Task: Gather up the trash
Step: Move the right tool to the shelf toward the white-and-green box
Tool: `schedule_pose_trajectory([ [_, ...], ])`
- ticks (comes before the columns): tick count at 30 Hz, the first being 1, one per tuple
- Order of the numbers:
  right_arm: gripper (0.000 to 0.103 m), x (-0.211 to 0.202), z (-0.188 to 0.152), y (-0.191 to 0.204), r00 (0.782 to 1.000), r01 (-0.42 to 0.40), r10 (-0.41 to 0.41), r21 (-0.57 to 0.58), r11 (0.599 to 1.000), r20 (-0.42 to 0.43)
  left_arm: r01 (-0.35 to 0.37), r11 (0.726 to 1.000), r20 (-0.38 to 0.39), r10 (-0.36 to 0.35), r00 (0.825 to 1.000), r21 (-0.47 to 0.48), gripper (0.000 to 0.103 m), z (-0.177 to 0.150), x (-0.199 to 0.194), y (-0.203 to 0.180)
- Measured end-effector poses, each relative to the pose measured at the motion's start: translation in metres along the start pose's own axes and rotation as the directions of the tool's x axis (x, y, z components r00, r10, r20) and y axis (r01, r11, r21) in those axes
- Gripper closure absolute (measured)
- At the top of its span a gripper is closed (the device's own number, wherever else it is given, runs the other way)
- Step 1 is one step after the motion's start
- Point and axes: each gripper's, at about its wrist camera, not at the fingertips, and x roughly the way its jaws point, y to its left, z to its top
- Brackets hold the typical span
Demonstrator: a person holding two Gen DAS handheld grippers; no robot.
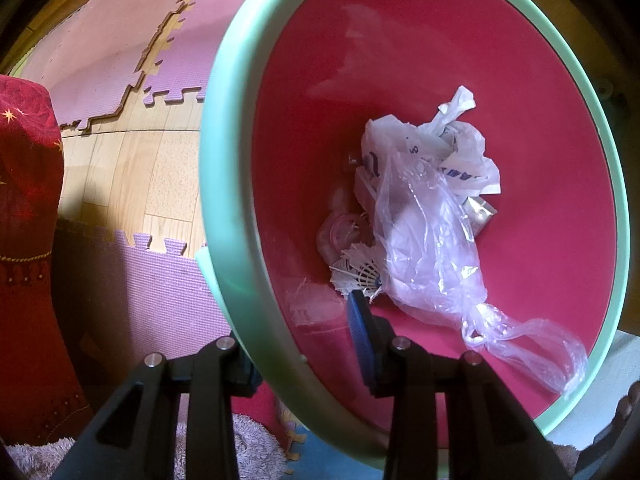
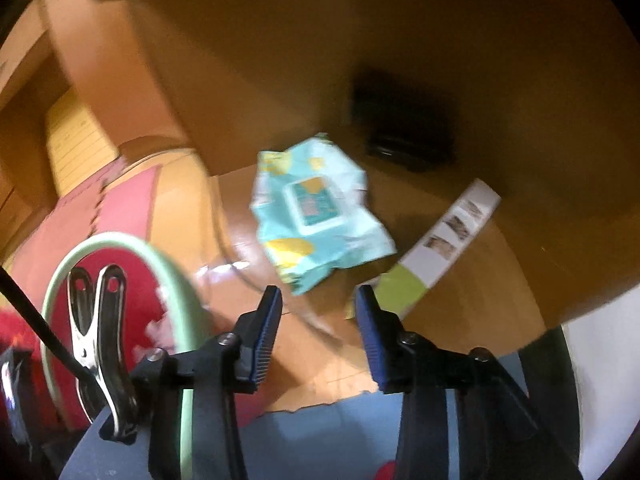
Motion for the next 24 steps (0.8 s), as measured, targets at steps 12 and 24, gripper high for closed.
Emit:
schedule_pose_trajectory([
  [12,0.061,0.041,0.004,-0.032,0.988,0.147,-0.143,0.07,0.987,-0.048,0.0,1.0,0.001,0.0,1.0,0.001,0.065,-0.001,0.001,0.0],
  [24,0.05,0.075,0.021,-0.076,0.977,0.209,-0.193,0.217,0.953,-0.094,-0.001,1.0,0.001,0.001,1.0,0.001,0.065,-0.001,0.001,0.0],
])
